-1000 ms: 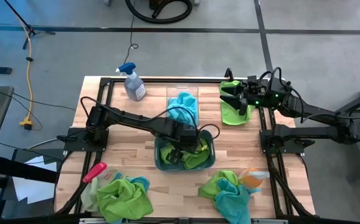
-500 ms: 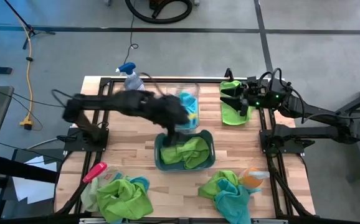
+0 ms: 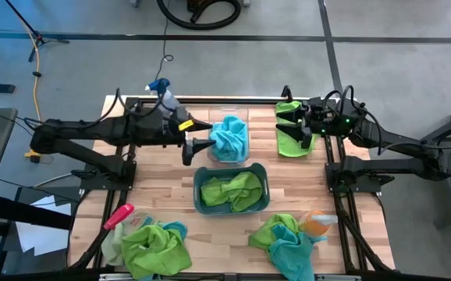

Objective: Sort microfiber towel by color & place in baskets
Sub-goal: Put the green microfiber towel into the blue bin

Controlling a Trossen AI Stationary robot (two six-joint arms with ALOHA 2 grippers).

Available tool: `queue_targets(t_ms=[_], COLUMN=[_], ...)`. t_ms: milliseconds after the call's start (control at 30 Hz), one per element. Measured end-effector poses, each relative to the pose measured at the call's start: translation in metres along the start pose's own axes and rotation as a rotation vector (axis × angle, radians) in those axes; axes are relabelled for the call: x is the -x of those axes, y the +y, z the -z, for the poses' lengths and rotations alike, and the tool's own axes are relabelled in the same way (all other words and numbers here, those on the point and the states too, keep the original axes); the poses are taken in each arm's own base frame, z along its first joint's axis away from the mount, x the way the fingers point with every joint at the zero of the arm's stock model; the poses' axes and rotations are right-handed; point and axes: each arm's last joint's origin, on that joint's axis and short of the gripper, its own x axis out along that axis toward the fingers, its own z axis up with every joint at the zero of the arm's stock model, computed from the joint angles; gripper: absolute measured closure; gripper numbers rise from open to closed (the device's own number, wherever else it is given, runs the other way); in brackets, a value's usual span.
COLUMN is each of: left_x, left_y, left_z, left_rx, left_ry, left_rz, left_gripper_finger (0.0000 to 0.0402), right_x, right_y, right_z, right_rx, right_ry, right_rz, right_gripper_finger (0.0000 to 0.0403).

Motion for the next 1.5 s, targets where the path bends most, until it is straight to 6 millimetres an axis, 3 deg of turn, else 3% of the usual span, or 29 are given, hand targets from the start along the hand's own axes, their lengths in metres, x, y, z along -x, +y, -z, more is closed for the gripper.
queue_targets(t_ms=[267,667,933,1067,1233,1367,1500], left_x=[0.006,0.011,0.018,0.020,0.020,0.020,0.020], left_y=[0.015,0.017,0.020,0.021,0.021,0.022,0.022], left_z=[0.040,0.033,0.028,0.026,0.026,0.027,0.027], left_rx=[0.105,-0.010,-0.001,-0.020,-0.019,-0.014,-0.001], left_ry=[-0.057,-0.157,-0.180,-0.191,-0.191,-0.194,-0.191], left_rz=[-0.050,-0.030,-0.014,-0.028,-0.033,-0.052,-0.055], left_gripper_finger=[0.0135,0.0135,0.0135,0.0135,0.0135,0.0135,0.0135], right_x=[-0.003,-0.034,-0.043,-0.048,-0.055,-0.059,-0.060], right_y=[0.002,0.007,0.005,-0.003,-0.020,-0.049,-0.087], right_z=[0.002,0.007,0.007,0.011,-0.006,-0.013,0.005], right_rx=[0.008,0.019,-0.112,-0.125,-0.104,-0.017,-0.032], right_ry=[0.028,-0.025,-0.075,0.018,0.347,0.634,0.853], right_rz=[-0.037,-0.068,-0.017,0.142,0.624,0.951,1.084], right_gripper_finger=[0.0123,0.0123,0.0123,0.0123,0.0123,0.0123,0.0123])
